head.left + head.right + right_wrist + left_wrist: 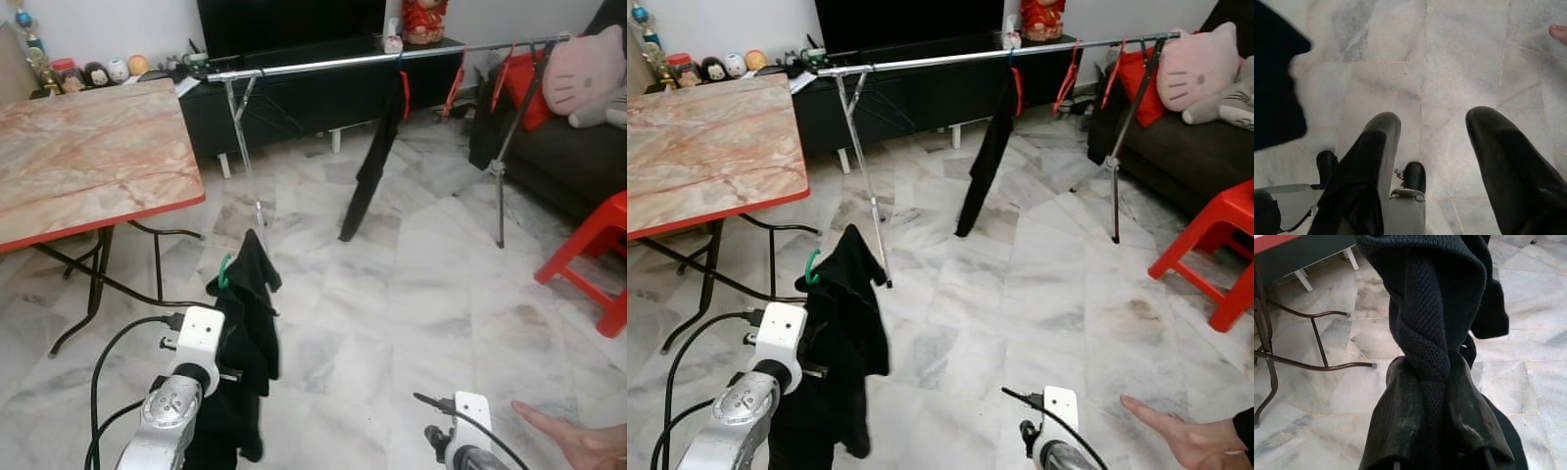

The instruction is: Hang hanger

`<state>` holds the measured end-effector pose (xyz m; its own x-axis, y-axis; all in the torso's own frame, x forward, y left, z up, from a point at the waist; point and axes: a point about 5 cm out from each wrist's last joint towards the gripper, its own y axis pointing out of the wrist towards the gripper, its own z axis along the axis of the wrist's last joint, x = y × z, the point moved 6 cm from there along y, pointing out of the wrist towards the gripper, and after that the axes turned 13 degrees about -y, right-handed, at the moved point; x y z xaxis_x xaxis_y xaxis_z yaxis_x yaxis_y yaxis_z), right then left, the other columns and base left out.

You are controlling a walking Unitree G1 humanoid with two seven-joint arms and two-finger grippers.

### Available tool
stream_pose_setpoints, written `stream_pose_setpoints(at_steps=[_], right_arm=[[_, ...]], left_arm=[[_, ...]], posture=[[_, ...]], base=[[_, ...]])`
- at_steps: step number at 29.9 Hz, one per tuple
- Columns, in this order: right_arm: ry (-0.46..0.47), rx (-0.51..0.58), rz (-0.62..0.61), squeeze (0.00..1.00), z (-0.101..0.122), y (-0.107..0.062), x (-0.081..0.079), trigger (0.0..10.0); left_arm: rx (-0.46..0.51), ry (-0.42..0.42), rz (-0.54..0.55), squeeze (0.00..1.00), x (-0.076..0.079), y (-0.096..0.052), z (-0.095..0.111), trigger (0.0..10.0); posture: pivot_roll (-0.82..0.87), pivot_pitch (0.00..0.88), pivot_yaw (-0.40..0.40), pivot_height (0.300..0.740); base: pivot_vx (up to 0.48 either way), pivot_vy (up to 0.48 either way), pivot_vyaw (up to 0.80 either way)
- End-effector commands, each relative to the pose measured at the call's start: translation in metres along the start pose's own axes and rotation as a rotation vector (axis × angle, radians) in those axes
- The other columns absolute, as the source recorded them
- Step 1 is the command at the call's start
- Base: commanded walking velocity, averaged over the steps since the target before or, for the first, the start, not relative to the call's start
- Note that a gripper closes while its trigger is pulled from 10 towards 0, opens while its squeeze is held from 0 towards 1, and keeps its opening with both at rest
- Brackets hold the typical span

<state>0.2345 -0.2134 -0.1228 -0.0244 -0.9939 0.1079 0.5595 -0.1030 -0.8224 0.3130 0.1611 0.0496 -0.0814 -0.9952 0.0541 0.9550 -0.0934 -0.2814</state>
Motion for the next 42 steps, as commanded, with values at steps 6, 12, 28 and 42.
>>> stream_pose_setpoints(at_steps=[6,12,28,42], right_arm=[[-0.005,0.017,0.001,1.0,0.015,0.002,-0.009,10.0],[-0.071,0.021,0.035,0.0,0.011,0.001,-0.011,0.0],[-0.136,0.091,0.097,0.0,0.033,0.001,-0.023,0.0],[-0.401,0.435,0.247,0.0,0.099,-0.015,-0.056,10.0]], left_arm=[[0.039,0.004,-0.013,0.0,0.001,0.0,0.008,10.0],[0.039,0.004,-0.019,0.0,0.002,0.001,0.008,10.0],[0.045,0.013,-0.04,0.0,0.007,0.001,0.011,10.0],[0.113,0.013,-0.233,0.0,0.045,-0.004,0.04,10.0]], posture=[[-0.04,0.0,0.035,0.732],[-0.04,0.0,0.035,0.732],[-0.04,0.0,0.034,0.732],[-0.05,0.0,0.032,0.732]], base=[[0.0,0.0,0.0],[0.0,0.0,0.0],[0.0,0.0,0.0],[0.0,0.0,0.0]])
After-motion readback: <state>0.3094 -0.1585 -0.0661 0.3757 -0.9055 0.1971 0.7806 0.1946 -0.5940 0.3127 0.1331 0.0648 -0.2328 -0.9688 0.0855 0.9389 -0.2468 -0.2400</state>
